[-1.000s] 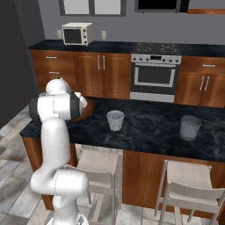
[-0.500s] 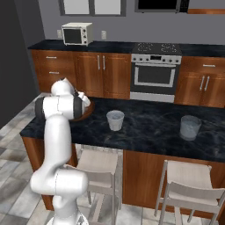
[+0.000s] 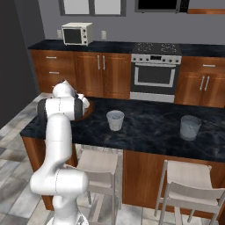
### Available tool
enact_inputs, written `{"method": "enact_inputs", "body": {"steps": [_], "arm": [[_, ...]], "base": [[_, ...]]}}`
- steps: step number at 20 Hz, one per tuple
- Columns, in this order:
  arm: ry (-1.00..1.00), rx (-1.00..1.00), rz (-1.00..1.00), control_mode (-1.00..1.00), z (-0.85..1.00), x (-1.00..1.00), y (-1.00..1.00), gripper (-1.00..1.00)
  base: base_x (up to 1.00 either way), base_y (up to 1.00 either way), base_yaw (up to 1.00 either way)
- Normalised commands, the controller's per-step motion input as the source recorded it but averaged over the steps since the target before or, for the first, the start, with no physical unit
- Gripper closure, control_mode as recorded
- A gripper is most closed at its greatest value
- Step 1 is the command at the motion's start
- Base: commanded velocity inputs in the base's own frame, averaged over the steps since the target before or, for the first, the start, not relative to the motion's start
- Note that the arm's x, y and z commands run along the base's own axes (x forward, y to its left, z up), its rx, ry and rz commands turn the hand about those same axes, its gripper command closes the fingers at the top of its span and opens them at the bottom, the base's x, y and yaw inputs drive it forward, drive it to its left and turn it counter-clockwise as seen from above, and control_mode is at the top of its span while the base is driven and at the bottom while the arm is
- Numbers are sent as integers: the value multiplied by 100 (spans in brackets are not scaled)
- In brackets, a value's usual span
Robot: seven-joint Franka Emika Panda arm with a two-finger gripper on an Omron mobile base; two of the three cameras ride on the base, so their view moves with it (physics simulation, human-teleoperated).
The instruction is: There are four ice cubes in the ice bowl. Place two ice cubes in each glass of water.
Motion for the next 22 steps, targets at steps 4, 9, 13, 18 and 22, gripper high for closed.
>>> {"method": "enact_inputs", "body": {"steps": [4, 9, 13, 18, 22], "arm": [[0, 0, 0, -100, -22, 2, 0, -100], [0, 0, -1, -100, -21, -14, -22, -100], [-1, 0, 0, -100, -12, -19, -20, -100], [0, 0, 0, -100, -17, -12, 0, -100], [0, 0, 0, -100, -13, -21, 0, -100]], "base": [[0, 0, 0], [0, 0, 0], [0, 0, 0], [0, 0, 0], [0, 0, 0]]}}
